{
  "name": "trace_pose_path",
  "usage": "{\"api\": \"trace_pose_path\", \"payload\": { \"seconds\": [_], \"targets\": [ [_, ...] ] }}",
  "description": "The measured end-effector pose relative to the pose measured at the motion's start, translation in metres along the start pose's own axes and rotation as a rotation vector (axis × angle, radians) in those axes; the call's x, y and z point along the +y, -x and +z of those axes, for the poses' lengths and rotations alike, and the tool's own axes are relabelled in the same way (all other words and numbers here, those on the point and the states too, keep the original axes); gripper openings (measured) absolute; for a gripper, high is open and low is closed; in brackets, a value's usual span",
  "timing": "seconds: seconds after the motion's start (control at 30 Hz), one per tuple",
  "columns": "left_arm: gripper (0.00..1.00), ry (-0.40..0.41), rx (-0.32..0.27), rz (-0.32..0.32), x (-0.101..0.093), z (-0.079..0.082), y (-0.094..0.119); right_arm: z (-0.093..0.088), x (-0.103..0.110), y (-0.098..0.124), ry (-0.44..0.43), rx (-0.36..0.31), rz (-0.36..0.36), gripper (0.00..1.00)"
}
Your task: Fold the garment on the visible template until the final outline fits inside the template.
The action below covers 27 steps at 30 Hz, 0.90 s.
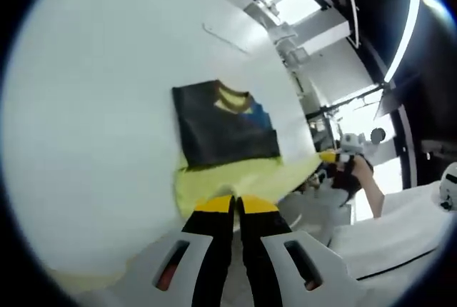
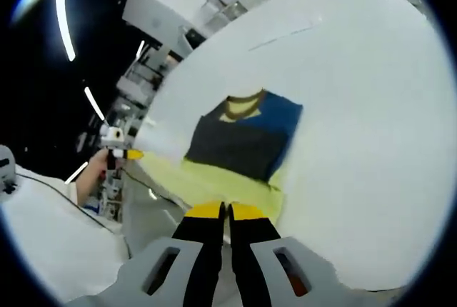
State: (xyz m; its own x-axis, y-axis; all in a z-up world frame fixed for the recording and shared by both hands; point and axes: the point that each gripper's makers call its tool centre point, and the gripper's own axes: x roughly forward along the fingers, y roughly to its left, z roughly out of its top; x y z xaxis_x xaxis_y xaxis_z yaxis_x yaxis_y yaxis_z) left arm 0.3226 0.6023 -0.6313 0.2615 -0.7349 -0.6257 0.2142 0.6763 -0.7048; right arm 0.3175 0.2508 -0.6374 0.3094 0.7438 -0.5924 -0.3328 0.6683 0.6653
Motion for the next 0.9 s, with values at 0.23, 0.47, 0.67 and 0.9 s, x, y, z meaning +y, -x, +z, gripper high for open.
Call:
{"api": "trace_pose_path", "payload": {
  "seconds": [0.23, 0.47, 0.67, 0.9],
  "targets": [
    [0.00, 0.014, -0.006, -0.008, 0.004, 0.013, -0.005, 0.013, -0.007, -0.005, 0.005, 0.012, -0.006, 0.03],
    [0.00, 0.034, -0.025, -0.019, 0.006, 0.027, -0.007, 0.026, -0.011, -0.008, 0.013, 0.002, -0.004, 0.03],
    [0.00, 0.046, -0.036, -0.030, 0.007, 0.039, -0.013, 0.037, -0.018, -0.013, 0.015, -0.006, -0.010, 0.03],
    [0.00, 0.059, -0.047, -0.047, 0.007, 0.057, -0.019, 0.051, -0.026, -0.015, 0.025, -0.008, -0.019, 0.03]
  ]
}}
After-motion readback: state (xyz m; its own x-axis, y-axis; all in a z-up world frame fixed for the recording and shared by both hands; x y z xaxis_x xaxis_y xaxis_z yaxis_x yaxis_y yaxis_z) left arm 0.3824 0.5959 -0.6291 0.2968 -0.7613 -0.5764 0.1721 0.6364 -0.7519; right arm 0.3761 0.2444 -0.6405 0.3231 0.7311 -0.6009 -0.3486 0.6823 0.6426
